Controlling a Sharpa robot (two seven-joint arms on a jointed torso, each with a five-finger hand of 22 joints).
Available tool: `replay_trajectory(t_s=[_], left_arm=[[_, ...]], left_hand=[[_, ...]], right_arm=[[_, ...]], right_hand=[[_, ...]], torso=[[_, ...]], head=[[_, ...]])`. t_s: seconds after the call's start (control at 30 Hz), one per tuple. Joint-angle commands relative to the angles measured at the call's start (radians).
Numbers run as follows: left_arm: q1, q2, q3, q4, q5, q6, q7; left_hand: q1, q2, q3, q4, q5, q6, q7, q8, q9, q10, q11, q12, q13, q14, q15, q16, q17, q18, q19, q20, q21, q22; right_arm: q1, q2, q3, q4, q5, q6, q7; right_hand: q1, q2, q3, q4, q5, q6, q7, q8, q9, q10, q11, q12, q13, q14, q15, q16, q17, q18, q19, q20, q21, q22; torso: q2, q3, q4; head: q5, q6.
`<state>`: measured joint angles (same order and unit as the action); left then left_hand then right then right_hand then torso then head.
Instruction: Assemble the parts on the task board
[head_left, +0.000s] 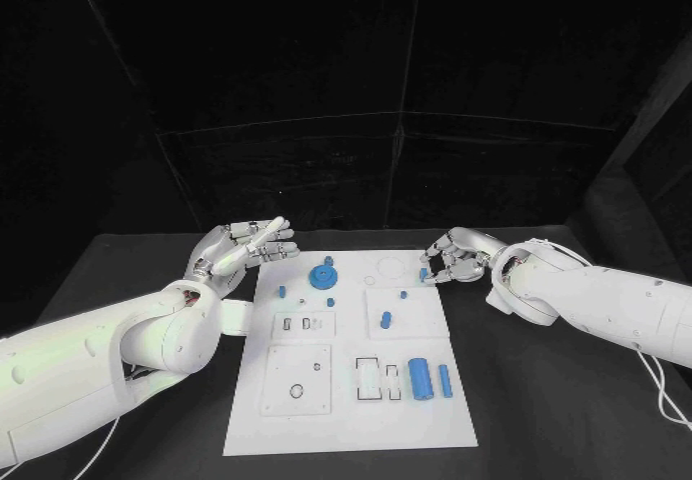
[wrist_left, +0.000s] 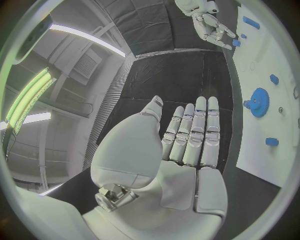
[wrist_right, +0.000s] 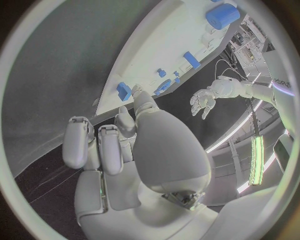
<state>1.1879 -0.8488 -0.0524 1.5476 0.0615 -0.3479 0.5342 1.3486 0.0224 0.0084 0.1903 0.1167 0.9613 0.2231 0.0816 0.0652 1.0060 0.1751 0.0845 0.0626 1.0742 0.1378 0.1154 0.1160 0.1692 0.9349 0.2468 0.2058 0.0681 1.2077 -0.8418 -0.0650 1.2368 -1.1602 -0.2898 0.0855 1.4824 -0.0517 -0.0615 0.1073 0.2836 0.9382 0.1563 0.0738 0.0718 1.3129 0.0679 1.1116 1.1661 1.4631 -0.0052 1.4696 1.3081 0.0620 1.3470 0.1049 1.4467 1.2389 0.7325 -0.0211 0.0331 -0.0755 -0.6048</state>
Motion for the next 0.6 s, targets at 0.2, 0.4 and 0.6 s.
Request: replay_trajectory(t_s=[0.2, 0.4, 0.6], left_arm=[[0.001, 0.002, 0.001, 0.0, -0.009, 0.012, 0.004], [0.001, 0.002, 0.001, -0.002, -0.009, 0.013, 0.003], [0.001, 0.002, 0.001, -0.004, -0.009, 0.013, 0.002]], left_hand=[[-0.003, 0.01, -0.001, -0.005, -0.003, 0.003, 0.0, -0.005, 0.0, 0.005, 0.004, -0.004, 0.001, -0.004, 0.003, -0.004, -0.001, 0.013, -0.001, 0.003, -0.007, -0.001], [-0.003, 0.01, -0.001, -0.005, -0.003, 0.003, 0.0, -0.005, 0.0, 0.005, 0.004, -0.004, 0.001, -0.004, 0.003, -0.004, -0.001, 0.013, -0.001, 0.003, -0.007, -0.001], [-0.002, 0.01, -0.001, -0.006, -0.004, 0.003, 0.0, -0.005, 0.0, 0.005, 0.004, -0.004, 0.001, -0.003, 0.002, -0.005, -0.001, 0.014, -0.001, 0.003, -0.008, -0.001]], right_arm=[[-0.001, 0.01, 0.0, -0.009, -0.017, 0.002, -0.025], [-0.009, 0.014, 0.0, -0.012, -0.029, 0.018, -0.035], [-0.015, 0.02, 0.0, -0.02, -0.034, 0.023, -0.04]], right_hand=[[0.007, 0.015, 0.003, -0.012, 0.003, 0.016, -0.002, 0.009, 0.002, 0.009, -0.004, 0.014, 0.009, 0.065, -0.002, 0.008, 0.063, 0.008, 0.004, 0.0, -0.003, 0.006], [0.011, 0.021, 0.006, -0.016, -0.001, 0.026, -0.004, 0.014, 0.003, 0.012, -0.005, 0.018, 0.011, 0.066, -0.004, 0.009, 0.066, 0.007, 0.007, -0.001, -0.002, 0.01], [0.012, 0.027, 0.009, -0.019, -0.005, 0.037, -0.005, 0.019, 0.004, 0.017, -0.007, 0.024, 0.016, 0.066, -0.005, 0.01, 0.067, 0.007, 0.008, -0.003, -0.001, 0.011]], torso=[[0.0, 0.0002, 0.0], [0.0, 0.0, 0.001], [-0.001, 0.0, 0.0008]], head=[[0.002, -0.003], [0.001, -0.004], [0.003, -0.002]])
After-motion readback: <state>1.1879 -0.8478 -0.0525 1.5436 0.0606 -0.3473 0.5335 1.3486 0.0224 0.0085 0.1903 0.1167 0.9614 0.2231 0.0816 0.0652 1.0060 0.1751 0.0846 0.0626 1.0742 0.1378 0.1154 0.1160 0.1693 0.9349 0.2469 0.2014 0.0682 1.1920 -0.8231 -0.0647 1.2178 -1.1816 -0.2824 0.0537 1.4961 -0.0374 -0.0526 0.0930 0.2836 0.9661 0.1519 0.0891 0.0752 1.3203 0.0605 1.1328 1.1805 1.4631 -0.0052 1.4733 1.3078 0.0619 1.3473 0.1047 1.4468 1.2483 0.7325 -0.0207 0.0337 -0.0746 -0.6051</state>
